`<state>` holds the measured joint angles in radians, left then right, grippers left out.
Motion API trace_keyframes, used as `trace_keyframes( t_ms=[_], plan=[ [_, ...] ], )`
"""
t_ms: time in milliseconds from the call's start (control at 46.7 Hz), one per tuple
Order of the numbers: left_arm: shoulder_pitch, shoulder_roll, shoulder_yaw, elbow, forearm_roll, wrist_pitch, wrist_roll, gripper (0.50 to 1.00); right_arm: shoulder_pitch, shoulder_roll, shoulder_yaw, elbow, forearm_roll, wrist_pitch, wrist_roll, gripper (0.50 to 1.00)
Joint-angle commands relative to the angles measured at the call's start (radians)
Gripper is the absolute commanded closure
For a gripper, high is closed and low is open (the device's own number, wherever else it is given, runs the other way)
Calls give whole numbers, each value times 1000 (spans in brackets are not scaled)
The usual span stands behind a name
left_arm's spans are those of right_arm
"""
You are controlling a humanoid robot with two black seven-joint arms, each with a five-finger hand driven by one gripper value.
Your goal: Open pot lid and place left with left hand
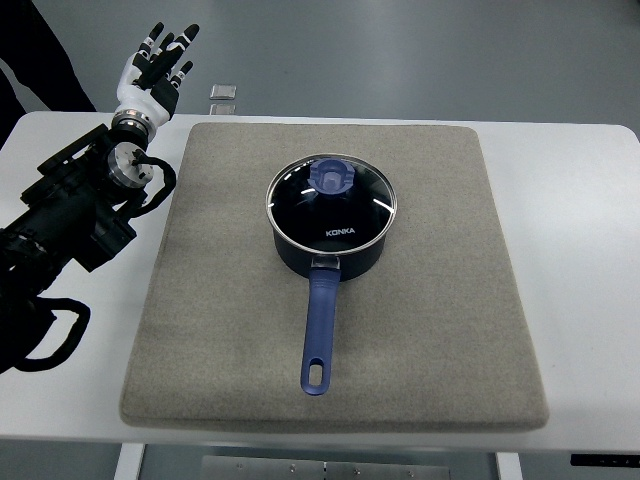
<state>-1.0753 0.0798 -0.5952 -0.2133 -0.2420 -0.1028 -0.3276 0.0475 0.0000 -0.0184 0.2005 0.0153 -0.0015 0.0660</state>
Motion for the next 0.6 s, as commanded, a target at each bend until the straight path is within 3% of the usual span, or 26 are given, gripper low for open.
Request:
trace_keyframes(
  t_ms=[0, 578],
  plan=[
    [0, 0, 0, 0, 0, 0, -1, 516, 0, 0, 0, 0, 0, 0, 0, 583],
    [3, 2, 0, 2, 0, 0, -14, 516, 0, 0, 0, -1, 0, 0, 0, 583]
  ],
)
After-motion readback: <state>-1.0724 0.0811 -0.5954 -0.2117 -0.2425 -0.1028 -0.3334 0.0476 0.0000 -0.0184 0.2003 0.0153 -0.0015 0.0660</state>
